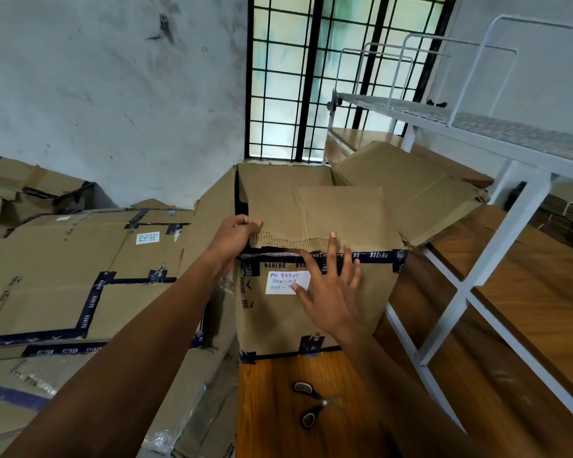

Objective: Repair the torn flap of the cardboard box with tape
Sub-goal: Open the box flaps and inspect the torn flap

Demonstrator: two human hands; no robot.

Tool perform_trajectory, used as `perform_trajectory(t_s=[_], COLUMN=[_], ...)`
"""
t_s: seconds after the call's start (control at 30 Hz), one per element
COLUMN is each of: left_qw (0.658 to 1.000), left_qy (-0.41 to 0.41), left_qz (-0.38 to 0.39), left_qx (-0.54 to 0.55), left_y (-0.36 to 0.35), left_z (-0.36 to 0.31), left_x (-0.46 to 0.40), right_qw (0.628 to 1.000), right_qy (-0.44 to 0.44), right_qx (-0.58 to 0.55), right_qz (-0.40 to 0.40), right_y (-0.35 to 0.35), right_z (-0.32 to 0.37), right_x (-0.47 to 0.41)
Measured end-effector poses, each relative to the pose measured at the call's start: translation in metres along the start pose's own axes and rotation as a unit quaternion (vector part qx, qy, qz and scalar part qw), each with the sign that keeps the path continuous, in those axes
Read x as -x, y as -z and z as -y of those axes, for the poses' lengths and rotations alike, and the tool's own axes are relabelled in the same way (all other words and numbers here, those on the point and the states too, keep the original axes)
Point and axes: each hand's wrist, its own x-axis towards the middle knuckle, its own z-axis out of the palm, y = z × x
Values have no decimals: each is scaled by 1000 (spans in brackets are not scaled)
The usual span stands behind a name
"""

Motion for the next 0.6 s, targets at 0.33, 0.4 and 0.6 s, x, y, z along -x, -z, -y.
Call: perform_trajectory(t_s=[0.33, 0.4, 0.6], left_qw=[1000, 1000, 1000], left_qy=[-3, -7, -10], left_qz=[3, 2, -4], left_qx=[-2, -2, 8], left_y=[0, -1, 0], left_z=[1, 2, 4], left_x=[1, 0, 0], right_qw=[999, 999, 998], right_qy=[-23, -26, -40], right_qx=[35, 27, -20], right_qz=[-33, -31, -35], right_y=[6, 8, 6], right_z=[-32, -26, -1], right_x=[5, 5, 1])
